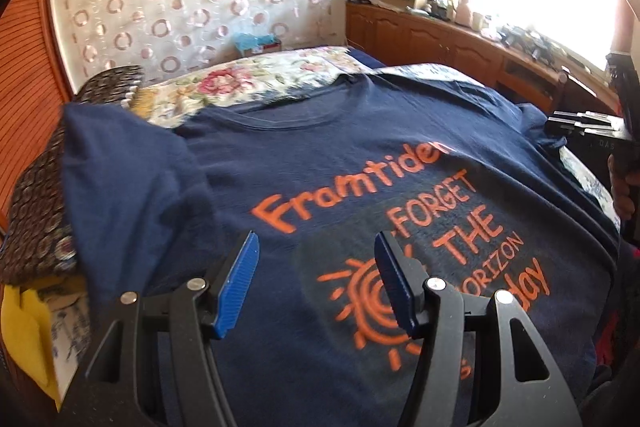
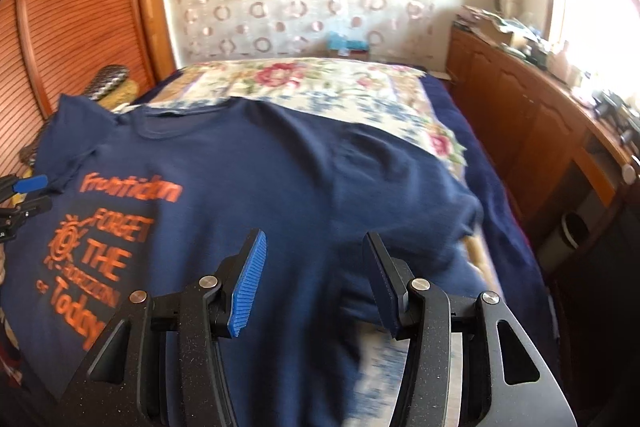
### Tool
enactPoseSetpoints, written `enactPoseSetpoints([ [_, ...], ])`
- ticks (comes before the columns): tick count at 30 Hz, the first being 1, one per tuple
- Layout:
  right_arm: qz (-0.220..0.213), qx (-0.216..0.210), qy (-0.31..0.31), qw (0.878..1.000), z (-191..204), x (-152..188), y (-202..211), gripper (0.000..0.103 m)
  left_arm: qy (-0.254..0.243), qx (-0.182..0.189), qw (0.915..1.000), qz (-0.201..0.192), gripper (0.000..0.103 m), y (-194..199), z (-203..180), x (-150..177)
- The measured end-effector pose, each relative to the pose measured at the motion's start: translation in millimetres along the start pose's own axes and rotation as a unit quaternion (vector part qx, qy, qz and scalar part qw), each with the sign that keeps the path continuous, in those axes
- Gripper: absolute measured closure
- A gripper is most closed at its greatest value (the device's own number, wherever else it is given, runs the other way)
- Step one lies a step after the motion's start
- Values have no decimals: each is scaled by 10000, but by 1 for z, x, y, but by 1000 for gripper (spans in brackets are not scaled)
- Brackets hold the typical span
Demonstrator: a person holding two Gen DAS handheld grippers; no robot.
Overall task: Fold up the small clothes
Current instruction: 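Move the right tool to the other sleeve and grasp it, then fold the held sleeve over the shirt body and open the right tool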
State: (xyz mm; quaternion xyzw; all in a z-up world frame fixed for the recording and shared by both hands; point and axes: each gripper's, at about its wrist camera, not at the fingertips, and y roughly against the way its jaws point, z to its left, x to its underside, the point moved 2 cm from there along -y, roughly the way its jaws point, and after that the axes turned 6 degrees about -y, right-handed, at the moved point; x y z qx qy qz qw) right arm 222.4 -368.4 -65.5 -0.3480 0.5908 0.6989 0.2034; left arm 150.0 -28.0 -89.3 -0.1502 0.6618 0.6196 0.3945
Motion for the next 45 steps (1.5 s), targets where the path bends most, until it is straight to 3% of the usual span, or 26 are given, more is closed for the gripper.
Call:
enactPoseSetpoints([
  [9, 217, 512, -449, 9974, -71, 9, -1, 52, -430, 114, 9978, 490, 43, -28, -21, -5],
  [15, 459, 335, -960, 9938, -104, 8, -12, 52, -459, 176, 9975, 506, 43, -30, -24, -6],
  [21, 531, 123, -1057, 9929, -104, 1, -20, 52, -319, 185, 9978, 549, 35, -36, -17, -8],
  [28, 676, 128, -983, 9928, -100, -8, -38, 52, -130, 331, 9977, 585, 32, -37, -9, -7],
  [33, 610, 350, -642, 9955, -91, -8, -39, 66, -110, 332, 9976, 590, 30, -37, -8, -5],
  [37, 373, 502, -169, 9979, -80, -9, -27, 95, 30, 256, 9975, 653, 19, -39, -4, -5],
  [45, -166, 571, 285, 9978, -51, -33, -9, 99, 72, 186, 9974, 693, 14, -42, -5, -5],
])
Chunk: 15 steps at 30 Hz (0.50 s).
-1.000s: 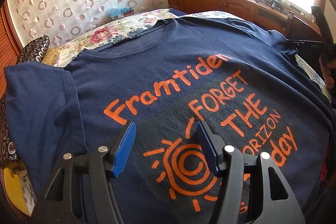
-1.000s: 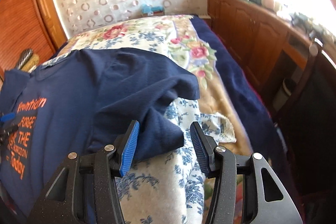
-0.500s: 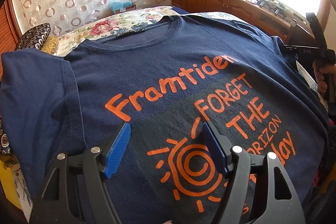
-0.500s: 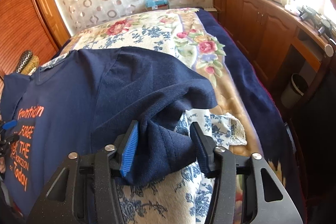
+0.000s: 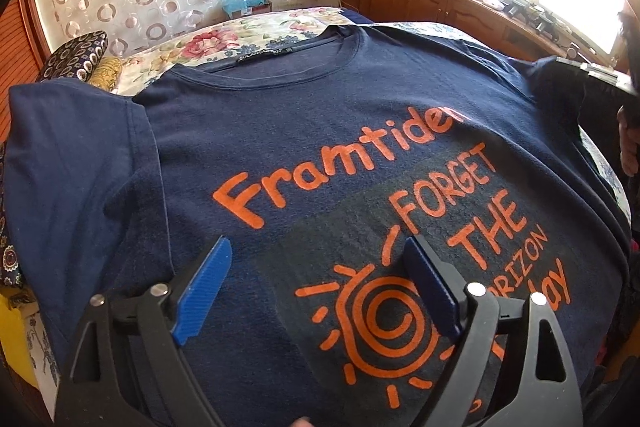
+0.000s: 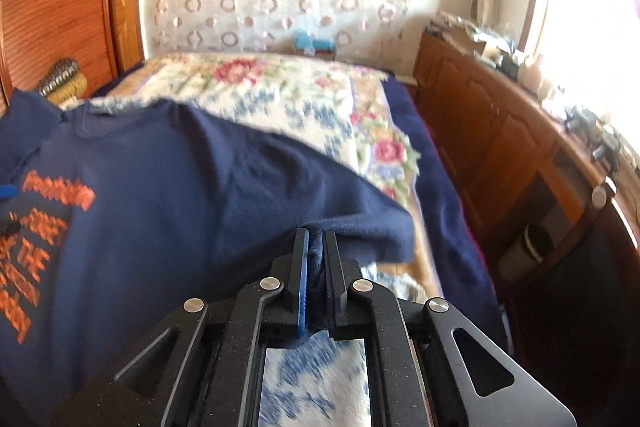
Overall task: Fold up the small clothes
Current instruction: 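Fold the held sleeve over the shirt body and open the right tool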
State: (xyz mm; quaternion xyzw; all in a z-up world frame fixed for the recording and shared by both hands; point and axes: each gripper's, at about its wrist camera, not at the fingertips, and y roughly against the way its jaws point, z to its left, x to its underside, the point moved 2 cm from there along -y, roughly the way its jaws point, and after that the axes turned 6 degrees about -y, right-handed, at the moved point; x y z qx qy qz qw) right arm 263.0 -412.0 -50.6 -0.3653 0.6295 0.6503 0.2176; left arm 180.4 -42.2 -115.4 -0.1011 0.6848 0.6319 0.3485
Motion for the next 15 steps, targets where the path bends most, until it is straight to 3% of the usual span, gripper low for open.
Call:
enactPoseSetpoints([
  [7, -388, -759, 476, 9952, 67, -31, 13, 99, -123, -13, 9999, -18, 14, 4, -2, 0],
  [12, 17, -1389, 831, 9868, 114, -21, 2, 99, -73, 34, 9994, -345, 14, 27, -3, 3],
  [14, 156, -1447, 863, 9856, 123, -13, -3, 92, 26, 162, 9983, -558, 14, 42, -3, 5],
  [15, 176, -1419, 878, 9858, 125, -9, -4, 84, 80, 232, 9975, -662, 14, 50, -4, 6],
])
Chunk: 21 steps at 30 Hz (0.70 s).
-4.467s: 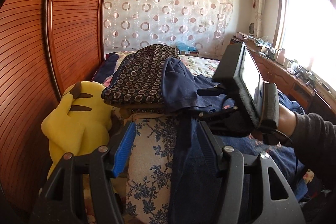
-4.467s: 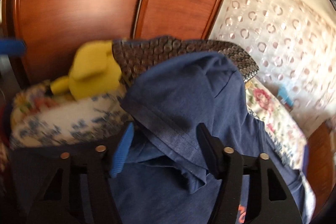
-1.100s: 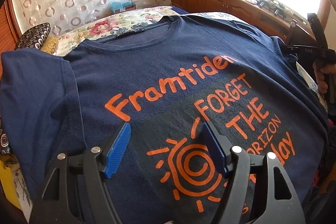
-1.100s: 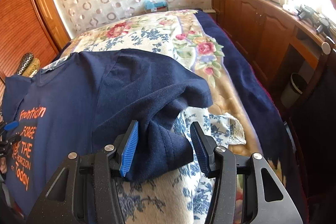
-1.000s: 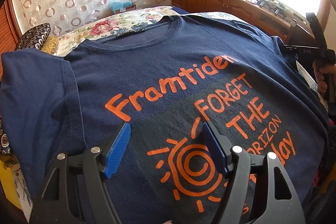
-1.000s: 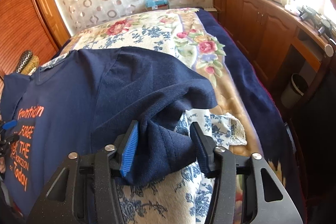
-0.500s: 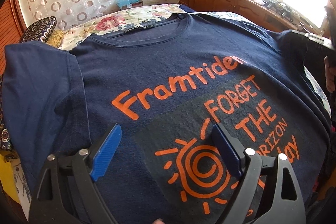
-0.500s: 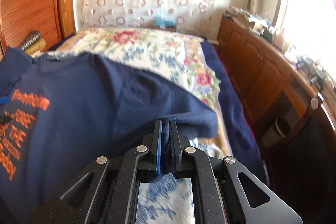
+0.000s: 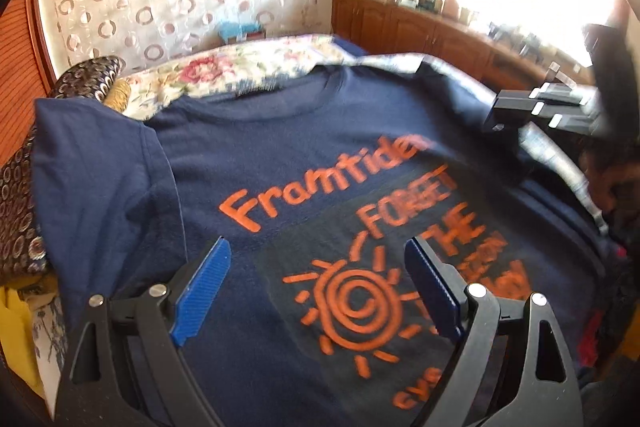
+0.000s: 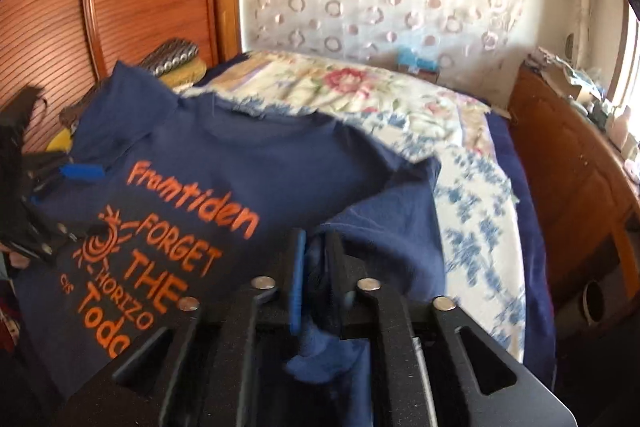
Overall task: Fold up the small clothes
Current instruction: 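Fold the held sleeve over the shirt body and open the right tool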
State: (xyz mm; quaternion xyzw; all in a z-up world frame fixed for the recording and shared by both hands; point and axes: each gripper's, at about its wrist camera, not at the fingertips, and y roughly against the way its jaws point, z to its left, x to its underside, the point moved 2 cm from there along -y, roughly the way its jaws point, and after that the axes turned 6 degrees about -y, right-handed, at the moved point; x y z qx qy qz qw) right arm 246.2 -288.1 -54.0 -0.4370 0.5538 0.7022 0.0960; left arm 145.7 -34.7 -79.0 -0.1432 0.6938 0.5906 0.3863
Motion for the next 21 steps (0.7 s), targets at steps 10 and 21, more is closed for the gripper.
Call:
enactPoseSetpoints([
  [10, -98, 157, -276, 9994, -20, 14, 17, 63, 243, 20, 9981, -566, 14, 56, -8, 2],
  [21, 333, 602, -1276, 9894, -90, 20, -22, 63, 183, 0, 9974, -700, 14, 68, -14, 4],
])
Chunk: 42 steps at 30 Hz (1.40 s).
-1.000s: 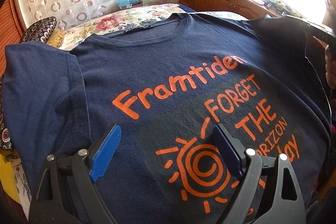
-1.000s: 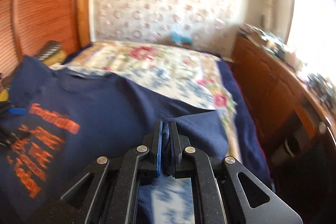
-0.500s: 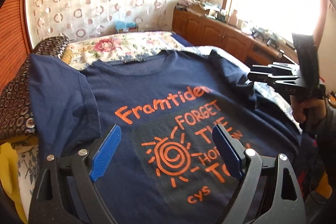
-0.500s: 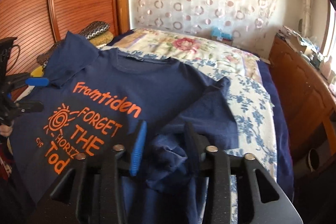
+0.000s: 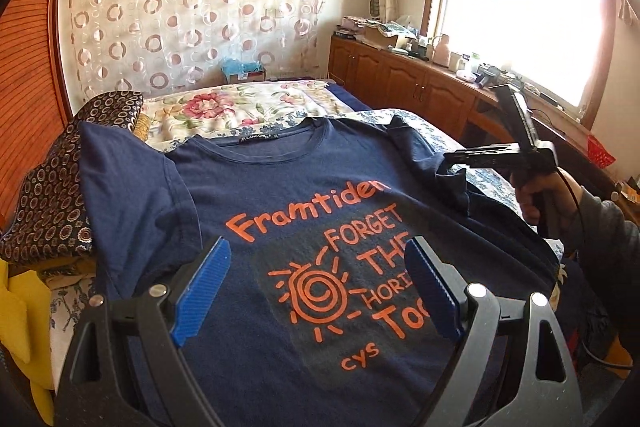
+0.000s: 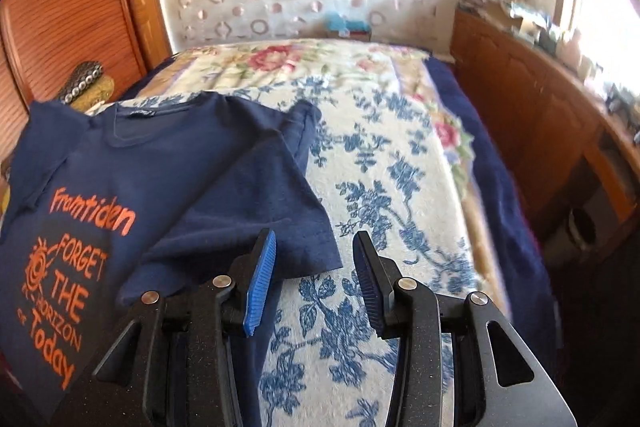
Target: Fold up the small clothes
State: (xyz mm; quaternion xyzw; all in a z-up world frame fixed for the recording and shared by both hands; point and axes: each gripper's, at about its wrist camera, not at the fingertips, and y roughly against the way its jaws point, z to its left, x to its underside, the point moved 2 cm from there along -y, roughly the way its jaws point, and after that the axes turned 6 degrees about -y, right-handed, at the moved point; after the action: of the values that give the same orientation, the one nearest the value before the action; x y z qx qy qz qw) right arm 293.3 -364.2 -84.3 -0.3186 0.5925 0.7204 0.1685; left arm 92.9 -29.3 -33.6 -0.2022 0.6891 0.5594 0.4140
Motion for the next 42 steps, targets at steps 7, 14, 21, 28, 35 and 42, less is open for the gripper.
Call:
enactPoseSetpoints([
  [7, 389, -691, -229, 9966, 1, -5, -13, 94, 49, -13, 10000, 40, 14, -1, 1, 4],
  [14, -241, -847, 245, 9958, 40, -28, 15, 102, 100, -22, 9999, 61, 14, 1, 4, 7],
  [21, -236, -1535, 1004, 9828, 126, -49, 18, 101, 174, -102, 9998, 48, 14, 7, 9, 10],
  [28, -274, -980, 1238, 9871, 140, -33, 20, 69, 229, -85, 9997, 56, 14, 7, 12, 13],
  [35, -18, -548, 1084, 9926, 109, 6, 16, 69, 286, -24, 9996, 56, 14, 7, 12, 16],
  [42, 155, -548, 1130, 9920, 113, 33, 9, 72, 277, -38, 9996, 81, 14, 5, 11, 17],
])
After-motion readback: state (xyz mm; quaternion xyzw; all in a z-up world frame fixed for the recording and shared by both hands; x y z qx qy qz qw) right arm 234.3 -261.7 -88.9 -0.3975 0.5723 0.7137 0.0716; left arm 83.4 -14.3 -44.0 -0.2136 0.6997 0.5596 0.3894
